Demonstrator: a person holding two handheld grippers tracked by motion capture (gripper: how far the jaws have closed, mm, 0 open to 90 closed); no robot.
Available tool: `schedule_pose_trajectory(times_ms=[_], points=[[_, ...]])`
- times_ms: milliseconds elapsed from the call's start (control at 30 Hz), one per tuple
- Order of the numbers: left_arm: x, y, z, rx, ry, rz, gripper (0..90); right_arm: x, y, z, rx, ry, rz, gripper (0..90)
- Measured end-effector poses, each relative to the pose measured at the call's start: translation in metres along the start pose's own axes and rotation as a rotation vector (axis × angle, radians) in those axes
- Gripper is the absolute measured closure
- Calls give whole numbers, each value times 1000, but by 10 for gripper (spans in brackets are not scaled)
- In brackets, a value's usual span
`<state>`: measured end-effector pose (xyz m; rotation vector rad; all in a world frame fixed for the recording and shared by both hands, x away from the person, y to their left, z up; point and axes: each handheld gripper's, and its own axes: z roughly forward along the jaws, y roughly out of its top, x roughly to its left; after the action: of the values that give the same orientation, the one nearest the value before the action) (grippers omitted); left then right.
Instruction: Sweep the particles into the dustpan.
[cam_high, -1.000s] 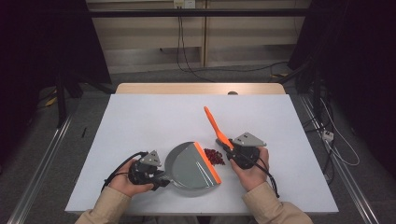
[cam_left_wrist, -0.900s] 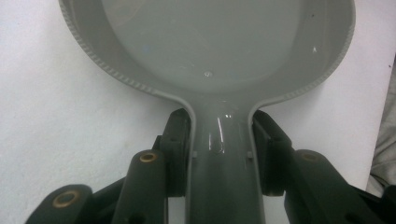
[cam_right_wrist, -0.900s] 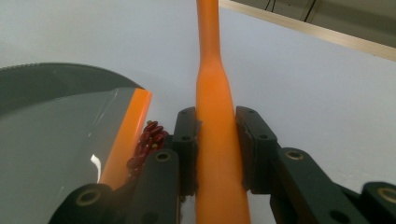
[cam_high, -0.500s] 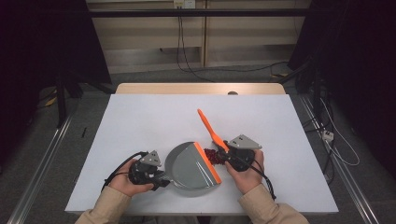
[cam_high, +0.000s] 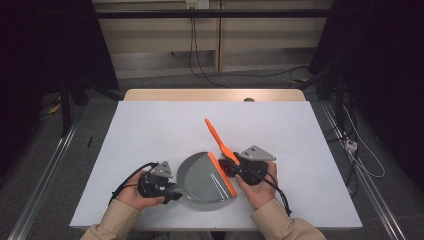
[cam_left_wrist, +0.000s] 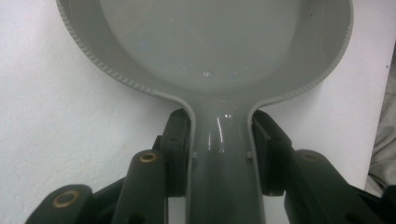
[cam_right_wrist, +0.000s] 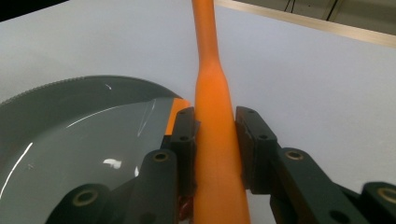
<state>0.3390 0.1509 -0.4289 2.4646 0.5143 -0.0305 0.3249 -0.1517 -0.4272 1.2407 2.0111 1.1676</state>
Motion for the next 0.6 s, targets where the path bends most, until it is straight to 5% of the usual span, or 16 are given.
schedule_pose_trajectory(times_ms=[600], points=[[0, 0, 0, 3, -5, 1, 626, 15, 0, 5, -22, 63, 35, 705]])
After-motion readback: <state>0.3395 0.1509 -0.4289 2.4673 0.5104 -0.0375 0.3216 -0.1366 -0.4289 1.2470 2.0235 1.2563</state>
